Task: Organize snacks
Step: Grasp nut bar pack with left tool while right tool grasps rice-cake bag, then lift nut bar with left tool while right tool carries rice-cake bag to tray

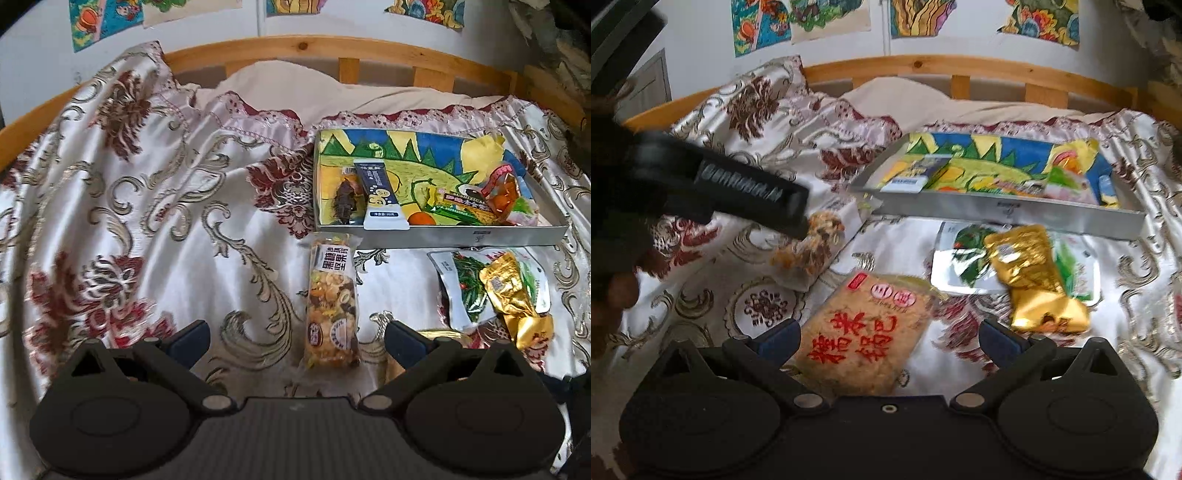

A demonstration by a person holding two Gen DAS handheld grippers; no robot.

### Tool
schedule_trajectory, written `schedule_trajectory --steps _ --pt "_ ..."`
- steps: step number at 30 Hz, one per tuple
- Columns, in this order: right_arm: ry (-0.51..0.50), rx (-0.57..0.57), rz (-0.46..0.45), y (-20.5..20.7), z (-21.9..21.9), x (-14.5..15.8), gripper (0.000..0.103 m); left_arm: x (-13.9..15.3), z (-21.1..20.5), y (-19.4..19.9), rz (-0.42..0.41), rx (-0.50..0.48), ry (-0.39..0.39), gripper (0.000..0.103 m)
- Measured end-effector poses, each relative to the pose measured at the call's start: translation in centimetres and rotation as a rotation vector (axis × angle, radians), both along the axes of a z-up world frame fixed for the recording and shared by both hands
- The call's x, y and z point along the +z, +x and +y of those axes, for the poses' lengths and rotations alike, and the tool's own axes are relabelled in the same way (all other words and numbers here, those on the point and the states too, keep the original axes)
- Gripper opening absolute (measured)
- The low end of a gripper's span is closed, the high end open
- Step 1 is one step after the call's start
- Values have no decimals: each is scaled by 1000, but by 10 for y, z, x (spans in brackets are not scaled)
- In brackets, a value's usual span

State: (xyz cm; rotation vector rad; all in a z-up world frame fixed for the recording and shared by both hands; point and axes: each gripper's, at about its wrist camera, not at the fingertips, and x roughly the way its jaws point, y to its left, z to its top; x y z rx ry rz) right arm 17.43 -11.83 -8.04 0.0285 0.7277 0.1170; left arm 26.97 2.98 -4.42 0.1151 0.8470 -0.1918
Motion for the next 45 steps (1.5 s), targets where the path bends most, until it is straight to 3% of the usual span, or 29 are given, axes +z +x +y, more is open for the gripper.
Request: schedule_trajectory --steps 9,12,18,20,23,29,34,45 --pt "72 -1 41 17 7 -16 102 -20 -4 31 33 -40 -39 102" --pt "74 -1 54 22 12 -23 102 -25 -2 38 45 -44 -67 97" --pt "30 4 38 25 21 -28 102 -31 -1 46 72 -61 -111 73" --pt "22 0 32 24 22 -29 102 -33 -2 47 90 -75 -125 56" --pt "13 -4 19 22 22 -30 96 -37 -2 46 125 -90 -145 40" --pt "33 -35 -1 16 15 -26 81 -32 -2 45 170 -42 -152 38" --pt "4 -42 -21 11 15 -23 79 -26 3 41 173 13 -215 38" --pt "-147 -10 -88 -19 18 -15 76 -10 -1 19 132 16 -237 38"
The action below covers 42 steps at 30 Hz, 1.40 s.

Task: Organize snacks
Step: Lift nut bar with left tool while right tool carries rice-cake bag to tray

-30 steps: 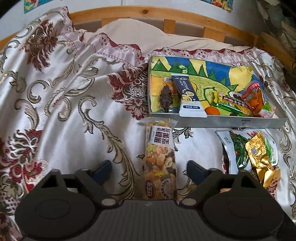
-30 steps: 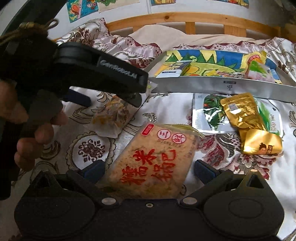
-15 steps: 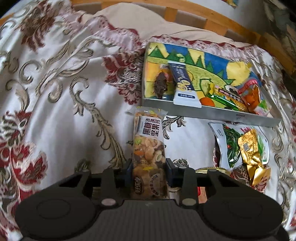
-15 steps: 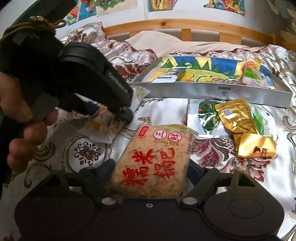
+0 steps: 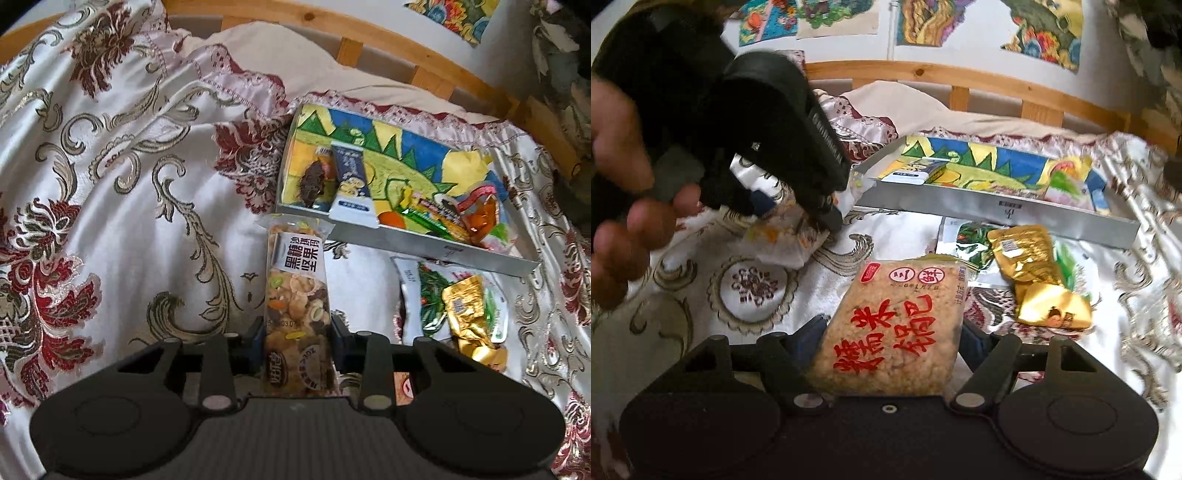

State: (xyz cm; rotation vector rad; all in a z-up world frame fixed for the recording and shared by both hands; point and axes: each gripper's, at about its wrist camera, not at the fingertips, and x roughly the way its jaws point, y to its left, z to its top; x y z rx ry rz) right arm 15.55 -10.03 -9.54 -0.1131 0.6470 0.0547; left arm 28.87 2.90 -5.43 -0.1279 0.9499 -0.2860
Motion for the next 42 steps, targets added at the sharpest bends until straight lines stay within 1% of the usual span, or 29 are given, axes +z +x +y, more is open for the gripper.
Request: schedule_trajectory --steps 4,10,17,19,22,25,27,31,34,37,39,42 --pt "-96 30 -50 -15 3 7 76 9 0 -7 -33 -3 -17 38" --pt "-188 25 -120 -32 -7 22 76 23 0 -12 -109 7 -46 38" --pt "-224 -4 -191 -35 -30 55 76 36 -5 -18 -182 8 -63 38" --pt "-233 14 -211 -30 -35 67 76 39 -7 -19 -202 4 -71 38" --pt "-272 56 -250 -24 -43 84 76 46 -13 -19 -238 -5 -84 38" --pt "-313 96 -289 -12 -56 98 76 53 -22 -14 -276 -7 -114 38" --pt "-325 103 -310 -2 -68 106 76 59 -28 -8 -306 -9 -135 38" --pt "-325 78 -352 30 -94 114 76 69 -47 11 -368 -1 -167 38" --pt "-296 43 -376 54 -108 115 76 70 -63 31 -386 -10 -194 38" --pt "-236 2 -360 85 -122 113 76 63 -75 48 -409 -37 -193 38" --pt "-214 -9 -342 104 -127 109 76 55 -82 57 -422 -47 -189 38" --pt "-202 -12 -316 130 -132 100 76 36 -86 73 -395 -37 -187 38"
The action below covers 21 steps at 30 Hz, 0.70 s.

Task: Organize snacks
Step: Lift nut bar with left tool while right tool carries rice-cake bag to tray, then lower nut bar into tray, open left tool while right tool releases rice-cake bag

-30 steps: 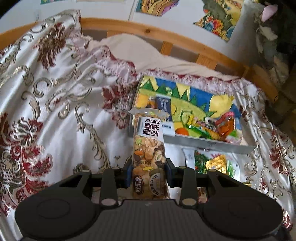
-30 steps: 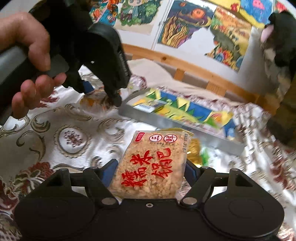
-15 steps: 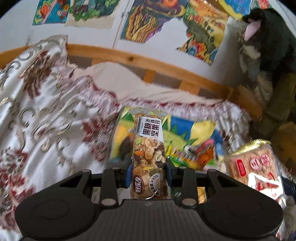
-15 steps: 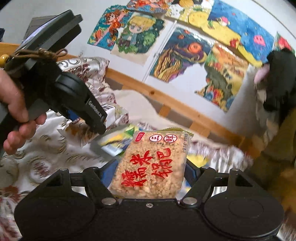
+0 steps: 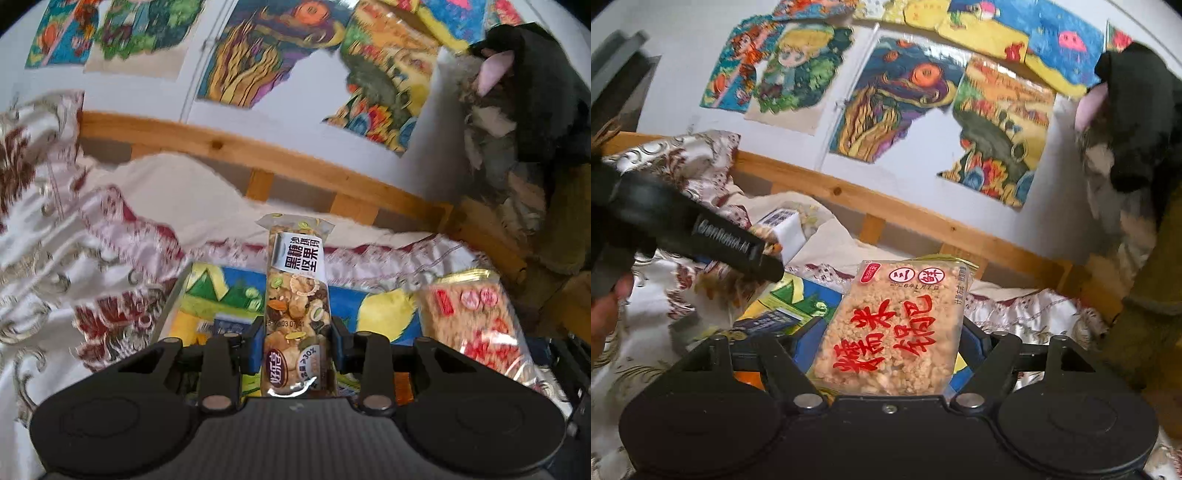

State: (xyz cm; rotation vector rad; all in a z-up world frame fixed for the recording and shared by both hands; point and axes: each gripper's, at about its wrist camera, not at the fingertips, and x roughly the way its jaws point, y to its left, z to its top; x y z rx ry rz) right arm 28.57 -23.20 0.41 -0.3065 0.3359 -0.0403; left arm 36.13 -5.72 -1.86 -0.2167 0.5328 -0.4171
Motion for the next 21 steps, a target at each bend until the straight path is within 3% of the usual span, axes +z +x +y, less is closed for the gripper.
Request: schedule_trajectory --steps 4,10,15,19,21 --pt "8 -5 72 30 -1 -18 76 -25 -1 13 32 4 38 38" --pt "-19 -15 139 49 7 -51 76 -50 2 27 83 -10 17 38" --pt "-13 -18 163 55 9 -60 75 -53 2 30 88 -20 23 38" --pt "12 -37 188 63 6 -62 63 -53 -1 33 97 -36 48 38" --pt "35 -37 194 64 3 -62 64 -53 -1 34 104 -41 48 39"
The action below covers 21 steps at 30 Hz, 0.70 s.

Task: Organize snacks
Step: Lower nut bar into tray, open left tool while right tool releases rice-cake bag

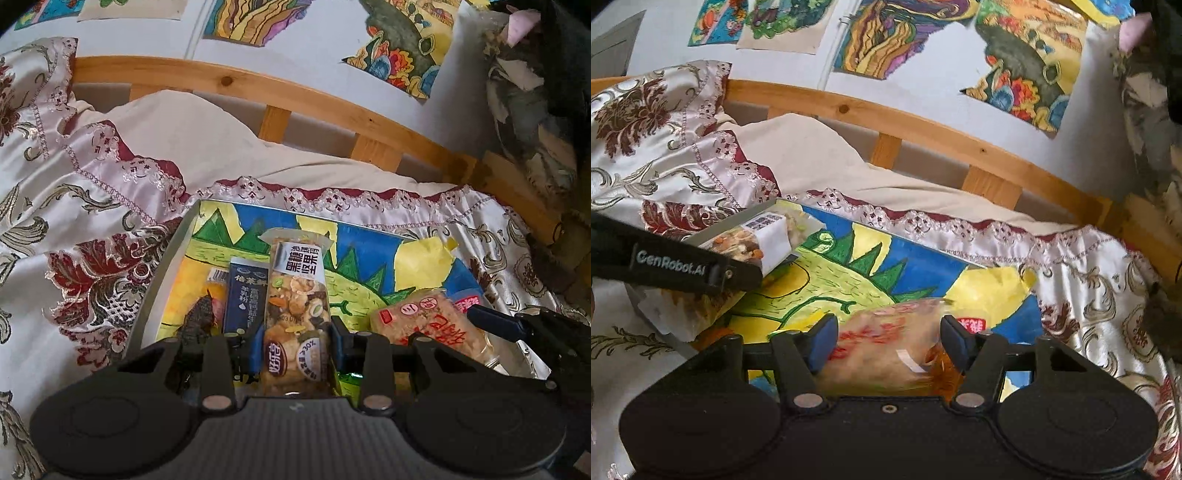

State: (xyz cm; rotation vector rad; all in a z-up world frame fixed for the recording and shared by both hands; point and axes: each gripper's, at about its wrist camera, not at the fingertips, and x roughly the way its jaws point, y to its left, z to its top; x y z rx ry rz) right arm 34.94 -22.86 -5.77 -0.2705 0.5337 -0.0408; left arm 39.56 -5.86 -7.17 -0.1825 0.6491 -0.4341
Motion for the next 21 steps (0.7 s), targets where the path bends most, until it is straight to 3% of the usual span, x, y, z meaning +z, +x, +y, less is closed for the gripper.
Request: schedule_trajectory --steps 7,12,16,21 --pt "1 -29 -39 -11 -2 9 75 5 1 -3 7 -8 -7 50" --pt "34 -67 -97 -28 -9 29 86 22 6 -15 -20 25 -4 66" --pt "72 -97 -172 -49 -16 52 98 46 13 -32 -71 70 -19 87" --pt "140 -124 -260 -83 -26 78 102 80 23 -61 -160 119 -24 101"
